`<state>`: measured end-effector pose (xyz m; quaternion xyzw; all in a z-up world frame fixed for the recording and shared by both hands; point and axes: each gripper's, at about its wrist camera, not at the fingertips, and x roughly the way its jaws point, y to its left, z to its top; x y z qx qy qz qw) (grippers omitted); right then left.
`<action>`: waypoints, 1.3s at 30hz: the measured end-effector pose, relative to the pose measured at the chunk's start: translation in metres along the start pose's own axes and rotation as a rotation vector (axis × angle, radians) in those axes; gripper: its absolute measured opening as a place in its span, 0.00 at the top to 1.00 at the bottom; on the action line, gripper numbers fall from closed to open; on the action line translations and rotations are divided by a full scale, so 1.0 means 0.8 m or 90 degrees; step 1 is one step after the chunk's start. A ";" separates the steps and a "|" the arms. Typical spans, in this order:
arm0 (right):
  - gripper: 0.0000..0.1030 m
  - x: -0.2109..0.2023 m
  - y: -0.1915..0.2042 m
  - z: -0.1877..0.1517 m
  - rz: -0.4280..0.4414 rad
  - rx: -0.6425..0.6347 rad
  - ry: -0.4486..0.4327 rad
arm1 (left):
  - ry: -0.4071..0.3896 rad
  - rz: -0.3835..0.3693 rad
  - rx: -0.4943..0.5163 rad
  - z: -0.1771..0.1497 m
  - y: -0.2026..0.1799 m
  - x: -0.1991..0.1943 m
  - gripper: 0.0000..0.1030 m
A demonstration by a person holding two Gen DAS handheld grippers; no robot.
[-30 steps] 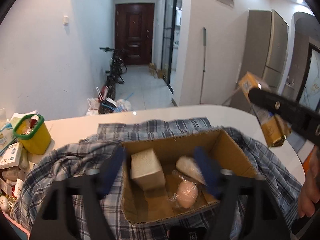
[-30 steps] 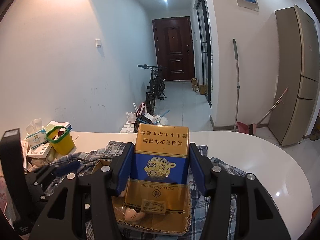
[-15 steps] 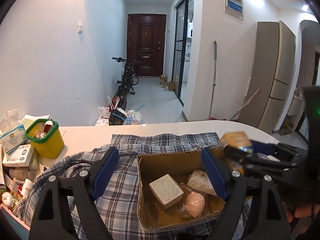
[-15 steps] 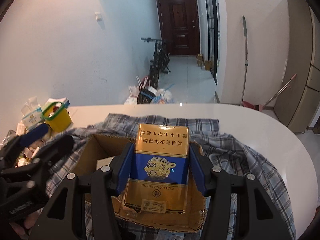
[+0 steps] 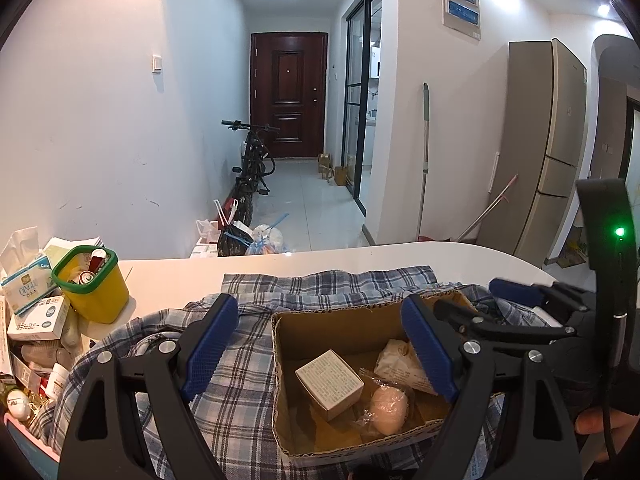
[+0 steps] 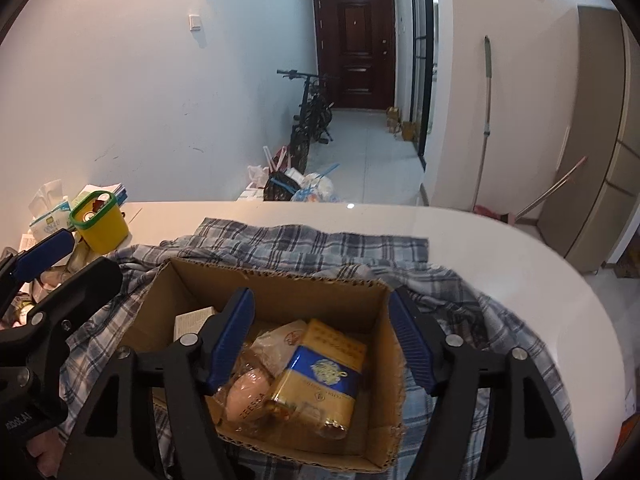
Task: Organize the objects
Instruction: 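Lower the gold tin into the cardboard box and open the right tool, then withdraw both tools from the cardboard box back toward the remaining items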
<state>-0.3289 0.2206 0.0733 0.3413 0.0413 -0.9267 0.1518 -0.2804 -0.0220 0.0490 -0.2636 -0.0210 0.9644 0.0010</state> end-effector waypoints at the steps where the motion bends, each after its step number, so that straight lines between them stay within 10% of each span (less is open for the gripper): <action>1: 0.33 -0.003 0.001 0.001 -0.010 -0.005 -0.009 | 0.000 0.000 0.000 0.000 0.000 0.000 0.17; 39: 0.28 -0.159 0.012 0.026 -0.016 -0.014 -0.249 | -0.226 0.039 0.019 0.030 -0.007 -0.148 0.09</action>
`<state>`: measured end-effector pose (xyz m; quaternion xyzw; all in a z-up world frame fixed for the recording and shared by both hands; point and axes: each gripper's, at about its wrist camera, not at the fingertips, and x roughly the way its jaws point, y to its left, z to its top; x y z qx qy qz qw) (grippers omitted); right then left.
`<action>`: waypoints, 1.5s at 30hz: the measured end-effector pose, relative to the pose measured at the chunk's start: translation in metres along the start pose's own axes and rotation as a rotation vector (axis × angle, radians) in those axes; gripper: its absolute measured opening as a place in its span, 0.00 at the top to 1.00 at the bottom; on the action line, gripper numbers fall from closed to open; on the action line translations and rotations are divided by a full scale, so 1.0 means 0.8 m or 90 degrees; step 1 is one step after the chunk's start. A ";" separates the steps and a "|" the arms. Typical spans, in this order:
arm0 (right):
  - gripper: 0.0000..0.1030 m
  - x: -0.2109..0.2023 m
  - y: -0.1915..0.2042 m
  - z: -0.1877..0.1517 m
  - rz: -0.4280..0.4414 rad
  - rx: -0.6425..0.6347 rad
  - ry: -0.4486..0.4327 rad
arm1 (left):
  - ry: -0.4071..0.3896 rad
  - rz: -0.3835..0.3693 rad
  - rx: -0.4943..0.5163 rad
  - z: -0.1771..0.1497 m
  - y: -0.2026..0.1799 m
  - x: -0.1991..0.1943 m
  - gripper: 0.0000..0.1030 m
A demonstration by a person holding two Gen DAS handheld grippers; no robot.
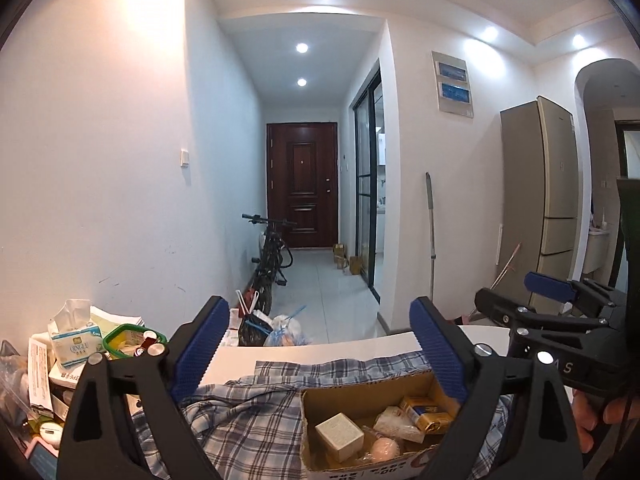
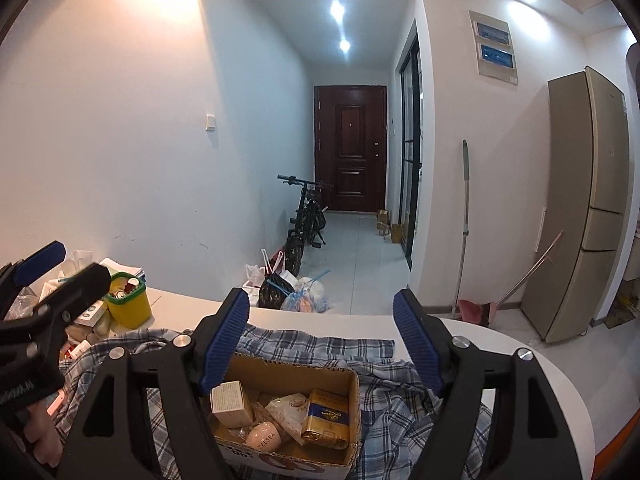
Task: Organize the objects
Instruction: 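Withdraw both tools from the cardboard box back toward the remaining items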
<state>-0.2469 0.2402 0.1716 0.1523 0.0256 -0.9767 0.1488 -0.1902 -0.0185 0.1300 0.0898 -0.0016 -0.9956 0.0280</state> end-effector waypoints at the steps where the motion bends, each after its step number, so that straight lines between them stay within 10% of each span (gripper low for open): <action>1: 0.28 -0.002 -0.001 0.000 -0.002 0.000 -0.003 | -0.001 -0.002 0.007 0.000 -0.003 -0.001 0.09; 20: 0.04 -0.043 0.003 0.004 0.017 0.013 -0.068 | -0.067 -0.026 -0.042 0.019 0.016 -0.051 0.00; 45: 0.00 -0.103 0.007 0.017 -0.012 0.018 -0.164 | -0.131 -0.063 -0.065 0.034 0.025 -0.119 0.00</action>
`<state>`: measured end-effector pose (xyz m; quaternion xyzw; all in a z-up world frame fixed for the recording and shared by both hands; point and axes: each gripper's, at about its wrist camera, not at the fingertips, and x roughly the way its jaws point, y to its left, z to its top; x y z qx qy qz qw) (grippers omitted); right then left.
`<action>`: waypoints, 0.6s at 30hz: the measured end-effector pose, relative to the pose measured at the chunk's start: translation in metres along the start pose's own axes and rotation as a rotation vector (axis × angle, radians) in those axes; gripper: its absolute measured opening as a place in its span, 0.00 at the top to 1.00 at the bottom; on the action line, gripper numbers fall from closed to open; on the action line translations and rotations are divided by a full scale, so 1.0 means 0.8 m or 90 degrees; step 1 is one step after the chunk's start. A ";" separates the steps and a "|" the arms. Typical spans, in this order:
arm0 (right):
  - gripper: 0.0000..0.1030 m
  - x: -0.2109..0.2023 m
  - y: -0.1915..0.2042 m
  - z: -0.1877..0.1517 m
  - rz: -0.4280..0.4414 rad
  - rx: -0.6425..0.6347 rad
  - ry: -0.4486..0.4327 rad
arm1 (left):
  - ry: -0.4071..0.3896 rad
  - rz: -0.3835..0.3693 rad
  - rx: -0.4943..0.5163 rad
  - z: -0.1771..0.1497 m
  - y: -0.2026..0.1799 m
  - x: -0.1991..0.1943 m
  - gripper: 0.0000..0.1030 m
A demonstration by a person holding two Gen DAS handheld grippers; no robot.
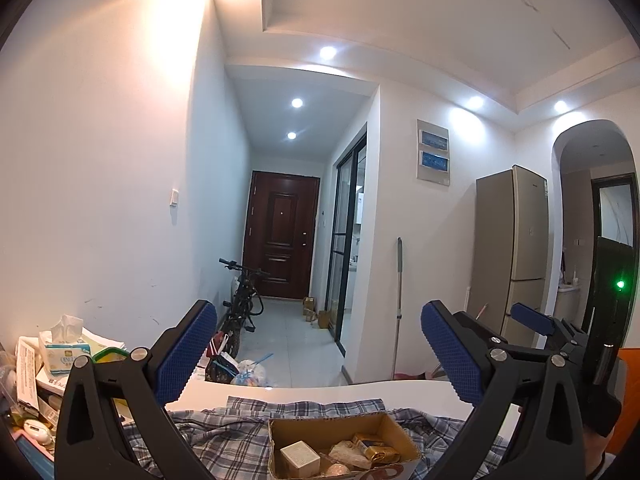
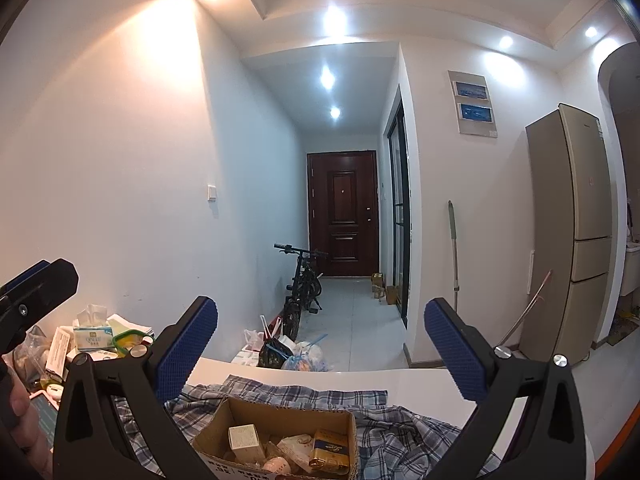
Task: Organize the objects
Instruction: 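Withdraw both tools from the cardboard box back toward the remaining items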
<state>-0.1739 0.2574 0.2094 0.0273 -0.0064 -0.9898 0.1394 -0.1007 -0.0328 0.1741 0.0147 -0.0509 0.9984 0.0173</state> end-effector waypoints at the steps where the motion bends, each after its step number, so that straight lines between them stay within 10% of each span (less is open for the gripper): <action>1: 0.00 0.001 0.000 0.000 -0.002 0.001 0.000 | 0.002 0.001 0.003 0.002 -0.001 0.000 0.00; 18: 0.00 -0.053 -0.001 0.033 -0.028 -0.016 -0.010 | 0.001 -0.032 0.011 0.017 -0.011 -0.059 0.00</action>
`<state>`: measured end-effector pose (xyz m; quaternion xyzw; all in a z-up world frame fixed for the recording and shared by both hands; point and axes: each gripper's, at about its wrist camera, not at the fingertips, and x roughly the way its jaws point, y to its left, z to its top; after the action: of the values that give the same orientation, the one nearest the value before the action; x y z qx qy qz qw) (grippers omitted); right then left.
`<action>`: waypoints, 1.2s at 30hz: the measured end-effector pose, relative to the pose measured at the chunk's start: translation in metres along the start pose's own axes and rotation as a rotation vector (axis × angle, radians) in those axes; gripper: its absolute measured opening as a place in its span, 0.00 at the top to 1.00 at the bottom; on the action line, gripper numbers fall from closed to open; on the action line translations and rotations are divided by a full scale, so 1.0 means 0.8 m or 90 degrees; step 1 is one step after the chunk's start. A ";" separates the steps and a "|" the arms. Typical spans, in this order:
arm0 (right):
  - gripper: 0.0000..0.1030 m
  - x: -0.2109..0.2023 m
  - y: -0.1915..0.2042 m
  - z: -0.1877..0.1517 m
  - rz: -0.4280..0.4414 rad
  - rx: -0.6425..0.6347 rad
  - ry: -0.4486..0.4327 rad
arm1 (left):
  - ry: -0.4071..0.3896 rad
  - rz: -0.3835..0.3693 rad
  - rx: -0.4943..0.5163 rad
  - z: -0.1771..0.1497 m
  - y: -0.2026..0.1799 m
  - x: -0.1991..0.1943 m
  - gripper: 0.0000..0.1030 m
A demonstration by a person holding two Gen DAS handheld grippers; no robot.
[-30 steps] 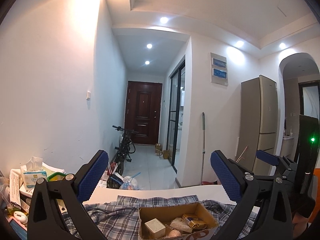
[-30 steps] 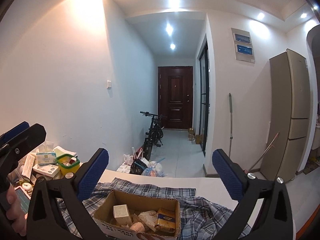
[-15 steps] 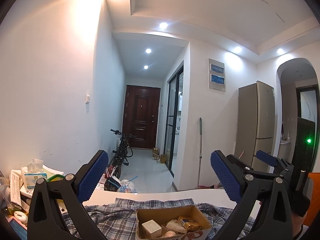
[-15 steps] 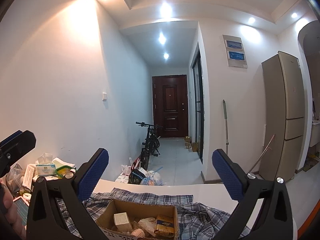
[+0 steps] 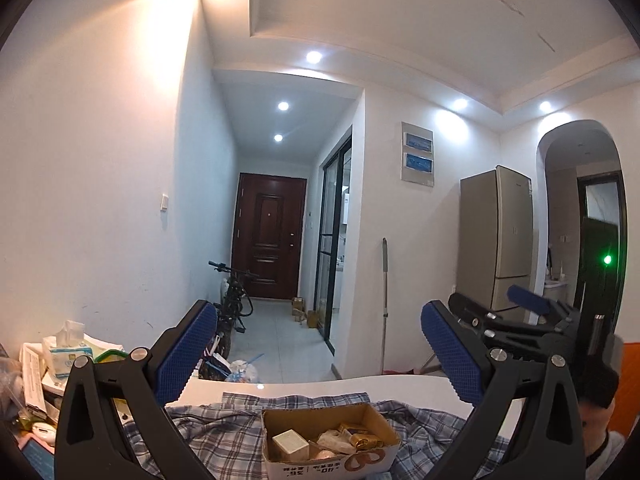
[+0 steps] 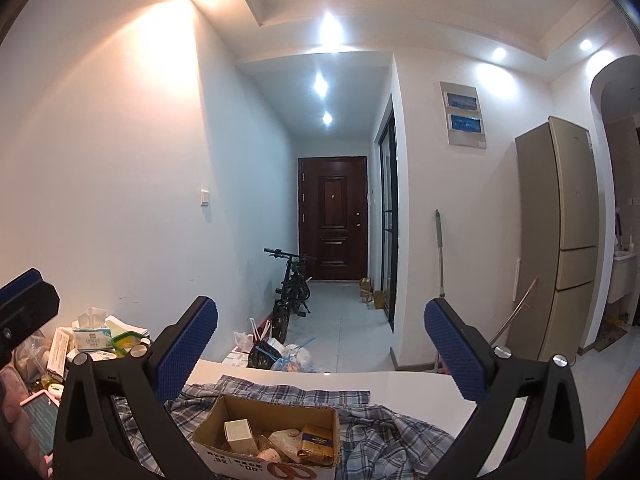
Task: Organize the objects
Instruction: 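Withdraw both tools from the cardboard box back toward the remaining items, then lower the left tool onto the red and white cigarette pack and close it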
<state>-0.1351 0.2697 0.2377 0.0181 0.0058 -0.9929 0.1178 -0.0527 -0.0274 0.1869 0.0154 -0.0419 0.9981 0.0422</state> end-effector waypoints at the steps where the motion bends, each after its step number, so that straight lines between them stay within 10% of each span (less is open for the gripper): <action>1: 0.00 -0.005 0.001 0.001 0.000 -0.003 -0.003 | 0.004 -0.003 0.001 -0.002 0.000 -0.004 0.00; 10: 0.00 -0.060 0.020 -0.022 0.016 -0.020 -0.020 | 0.042 -0.052 -0.012 -0.034 -0.001 -0.048 0.00; 36: 0.00 -0.082 -0.015 -0.151 -0.013 0.051 0.116 | 0.160 0.028 0.026 -0.162 0.018 -0.053 0.00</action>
<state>-0.0698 0.2985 0.1193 0.1127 -0.0231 -0.9877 0.1058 -0.0154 -0.0343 0.0553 -0.1099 -0.0160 0.9935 0.0246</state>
